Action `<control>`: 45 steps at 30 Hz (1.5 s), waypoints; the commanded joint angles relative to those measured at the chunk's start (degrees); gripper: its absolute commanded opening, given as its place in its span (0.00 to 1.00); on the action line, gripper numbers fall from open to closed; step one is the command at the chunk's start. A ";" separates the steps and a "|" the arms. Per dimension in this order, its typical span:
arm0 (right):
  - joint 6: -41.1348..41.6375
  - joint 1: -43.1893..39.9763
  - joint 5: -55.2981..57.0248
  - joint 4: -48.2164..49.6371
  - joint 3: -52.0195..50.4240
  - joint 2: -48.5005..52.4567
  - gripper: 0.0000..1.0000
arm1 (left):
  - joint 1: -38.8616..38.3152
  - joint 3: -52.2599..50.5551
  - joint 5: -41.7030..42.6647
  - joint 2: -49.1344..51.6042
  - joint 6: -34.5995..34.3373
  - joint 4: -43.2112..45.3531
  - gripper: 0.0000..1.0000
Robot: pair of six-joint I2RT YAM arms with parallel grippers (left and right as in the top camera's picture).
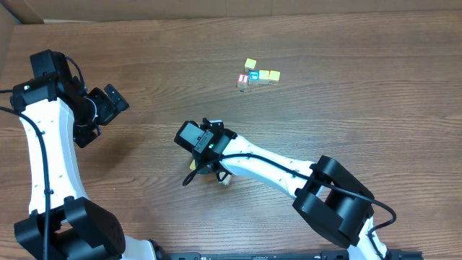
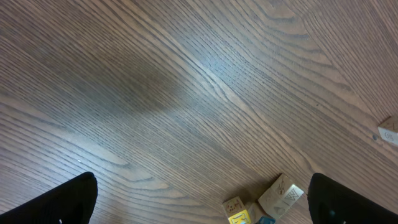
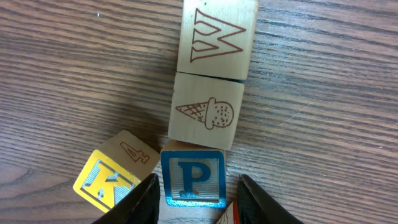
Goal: Flip 5 blocks
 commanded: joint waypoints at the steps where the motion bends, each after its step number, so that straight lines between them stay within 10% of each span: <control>1: 0.20 -0.04 0.20 -0.07 -0.42 0.87 0.41 | -0.28 -0.50 0.07 0.04 -0.20 0.07 1.00; 45: 0.22 -0.07 0.15 0.87 -0.39 1.97 0.34 | -0.28 -0.50 0.07 0.04 -0.20 0.07 1.00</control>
